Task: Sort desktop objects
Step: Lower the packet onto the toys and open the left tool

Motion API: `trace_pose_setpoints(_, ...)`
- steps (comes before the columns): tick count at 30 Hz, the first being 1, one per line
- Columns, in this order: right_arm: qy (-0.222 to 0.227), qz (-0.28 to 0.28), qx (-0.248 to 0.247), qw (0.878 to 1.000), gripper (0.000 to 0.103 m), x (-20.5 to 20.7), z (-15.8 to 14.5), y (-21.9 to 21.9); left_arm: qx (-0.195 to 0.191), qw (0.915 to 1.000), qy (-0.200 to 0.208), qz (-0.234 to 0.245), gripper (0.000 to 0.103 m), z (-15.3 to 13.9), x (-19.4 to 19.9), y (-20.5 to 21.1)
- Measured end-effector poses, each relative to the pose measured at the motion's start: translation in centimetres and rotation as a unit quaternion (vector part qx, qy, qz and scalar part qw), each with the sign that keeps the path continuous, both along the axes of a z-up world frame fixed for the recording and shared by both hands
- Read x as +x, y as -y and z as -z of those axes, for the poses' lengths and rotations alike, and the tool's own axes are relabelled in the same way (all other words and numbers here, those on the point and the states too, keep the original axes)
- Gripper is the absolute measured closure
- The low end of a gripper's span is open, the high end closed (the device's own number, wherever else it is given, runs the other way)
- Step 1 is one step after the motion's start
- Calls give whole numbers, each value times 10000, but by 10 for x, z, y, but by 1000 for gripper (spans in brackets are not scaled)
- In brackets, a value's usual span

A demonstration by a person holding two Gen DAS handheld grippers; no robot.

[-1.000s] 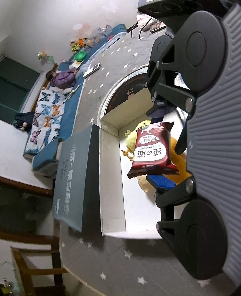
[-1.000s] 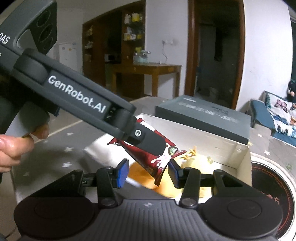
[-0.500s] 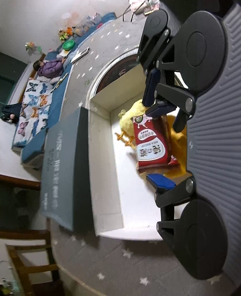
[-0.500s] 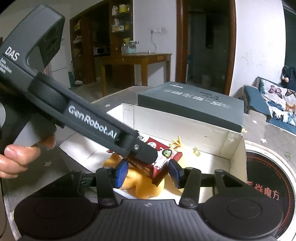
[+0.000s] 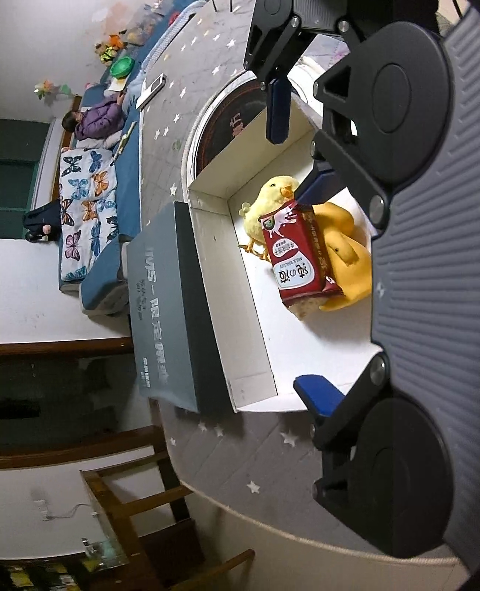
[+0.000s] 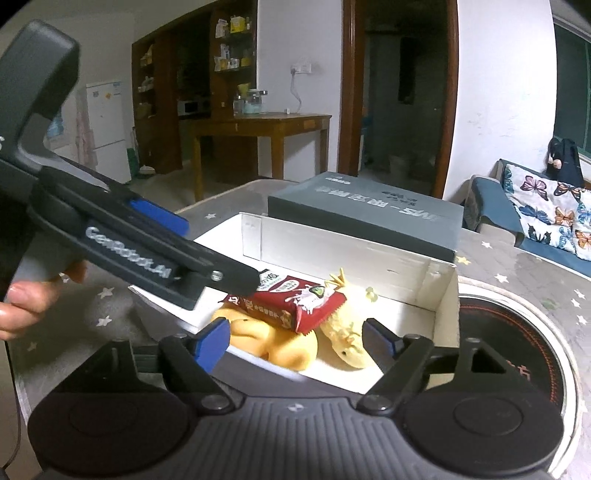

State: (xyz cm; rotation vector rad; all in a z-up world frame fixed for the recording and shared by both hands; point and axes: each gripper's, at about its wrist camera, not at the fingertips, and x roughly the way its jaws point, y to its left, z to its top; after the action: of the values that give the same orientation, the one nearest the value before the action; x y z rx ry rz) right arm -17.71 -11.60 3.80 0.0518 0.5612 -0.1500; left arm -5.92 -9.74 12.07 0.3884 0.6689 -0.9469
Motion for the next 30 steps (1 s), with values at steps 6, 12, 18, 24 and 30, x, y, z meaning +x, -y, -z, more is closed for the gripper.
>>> trace_pose_setpoints(6, 41, 90, 38, 9999, 19, -10, -2, 2, -28, 9999, 111, -116, 0, -25, 5, -13)
trace_pose_setpoints(12, 92, 102, 4, 9999, 18, -17, -8, -1, 292, 9961, 826, -100, 0, -63, 0, -21)
trace_pose_setpoints(18, 231, 78, -6, 9997, 17, -20, -16, -6, 66, 9973, 647, -336, 0, -68, -1, -33)
trace_pose_setpoints(24, 219, 127, -2, 9997, 17, -18, -19, -2, 23, 9979, 332, -564, 0, -43, -3, -32)
trace_pose_setpoints(30, 139, 261, 115, 9995, 16, -16, -15, 10, 32, 9971, 161, -741, 0, -24, 4, -25)
